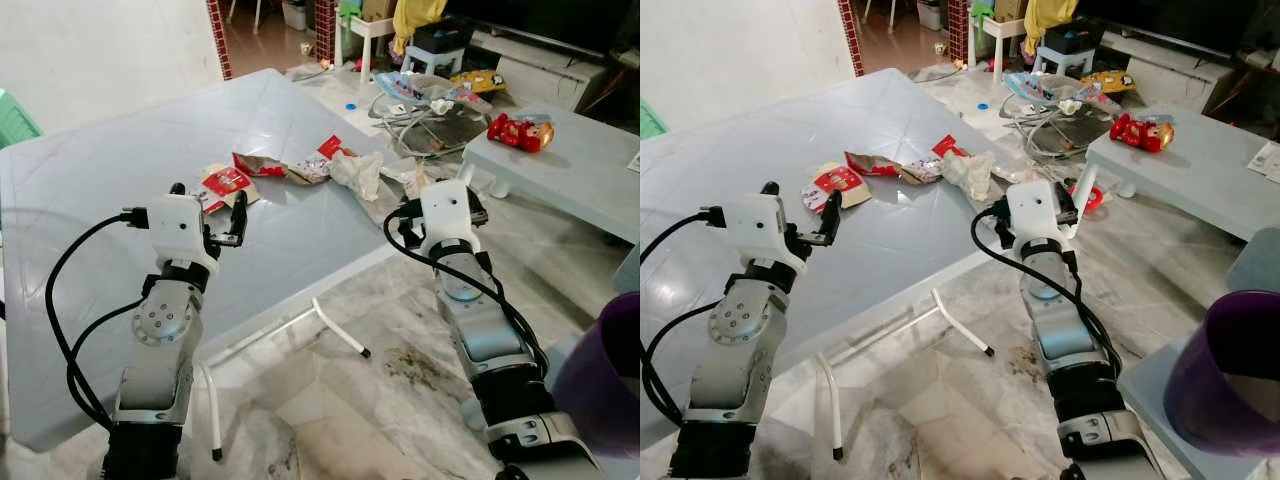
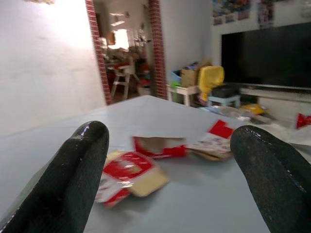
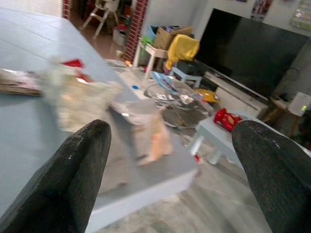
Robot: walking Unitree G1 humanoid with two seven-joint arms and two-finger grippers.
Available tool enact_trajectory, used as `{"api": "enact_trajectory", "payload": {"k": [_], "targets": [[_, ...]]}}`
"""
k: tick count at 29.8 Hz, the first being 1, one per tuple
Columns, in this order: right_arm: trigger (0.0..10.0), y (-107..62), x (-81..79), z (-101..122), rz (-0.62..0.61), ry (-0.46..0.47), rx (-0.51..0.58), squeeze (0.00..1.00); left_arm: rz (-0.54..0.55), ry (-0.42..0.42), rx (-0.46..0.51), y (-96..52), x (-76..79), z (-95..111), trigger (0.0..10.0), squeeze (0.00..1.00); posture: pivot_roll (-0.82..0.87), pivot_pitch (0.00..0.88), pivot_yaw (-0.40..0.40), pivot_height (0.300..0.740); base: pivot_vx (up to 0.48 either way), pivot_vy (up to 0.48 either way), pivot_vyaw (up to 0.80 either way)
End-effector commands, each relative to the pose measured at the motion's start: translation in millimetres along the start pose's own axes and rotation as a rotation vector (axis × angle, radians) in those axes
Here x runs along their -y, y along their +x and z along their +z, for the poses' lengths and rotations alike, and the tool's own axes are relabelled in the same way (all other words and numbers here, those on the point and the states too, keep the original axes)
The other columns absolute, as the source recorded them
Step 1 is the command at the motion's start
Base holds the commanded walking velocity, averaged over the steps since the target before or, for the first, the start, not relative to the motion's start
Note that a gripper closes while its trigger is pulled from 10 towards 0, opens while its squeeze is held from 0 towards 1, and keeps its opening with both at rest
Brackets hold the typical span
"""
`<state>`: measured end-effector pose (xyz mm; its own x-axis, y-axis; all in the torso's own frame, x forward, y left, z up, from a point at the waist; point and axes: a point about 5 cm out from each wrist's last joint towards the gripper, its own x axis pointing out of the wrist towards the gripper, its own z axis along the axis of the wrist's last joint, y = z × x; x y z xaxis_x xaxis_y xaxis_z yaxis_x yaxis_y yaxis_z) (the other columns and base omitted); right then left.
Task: Picking trash to rubbish bin
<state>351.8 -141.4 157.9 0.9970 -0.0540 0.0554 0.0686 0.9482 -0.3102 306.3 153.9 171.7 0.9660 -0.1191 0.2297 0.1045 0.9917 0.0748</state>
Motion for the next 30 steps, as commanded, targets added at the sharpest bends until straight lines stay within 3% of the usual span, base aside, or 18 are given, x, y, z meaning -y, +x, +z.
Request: {"api": "enact_trajectory", "payload": {"k": [1,17,24,30], "targets": [[10.0,1.4,-1.8,5,0.009,0.012,0.012,0.00,0.016,0.011,-0.001,-1.7,-5.1,1,10.0,0.00,0.05,0.059,0.026,0.740,0.334,0.000,0.00],[10.0,0.4,-6.3,4,0.033,0.036,-0.004,0.00,0.012,0.017,-0.012,-3.9,-5.3,-2,10.0,0.00,0.05,0.058,0.030,0.740,0.461,0.000,0.00],[10.0,-3.6,-10.5,0,0.070,0.055,-0.018,0.00,0.019,0.018,-0.062,-17.3,-1.4,-14,10.0,0.00,0.06,0.058,0.036,0.740,0.044,0.000,0.00],[10.0,-9.8,-18.0,-1,0.118,0.079,-0.051,0.00,-0.039,0.007,-0.109,-35.4,9.9,-23,10.0,0.00,0.07,0.058,0.041,0.740,0.000,0.000,0.00]]}}
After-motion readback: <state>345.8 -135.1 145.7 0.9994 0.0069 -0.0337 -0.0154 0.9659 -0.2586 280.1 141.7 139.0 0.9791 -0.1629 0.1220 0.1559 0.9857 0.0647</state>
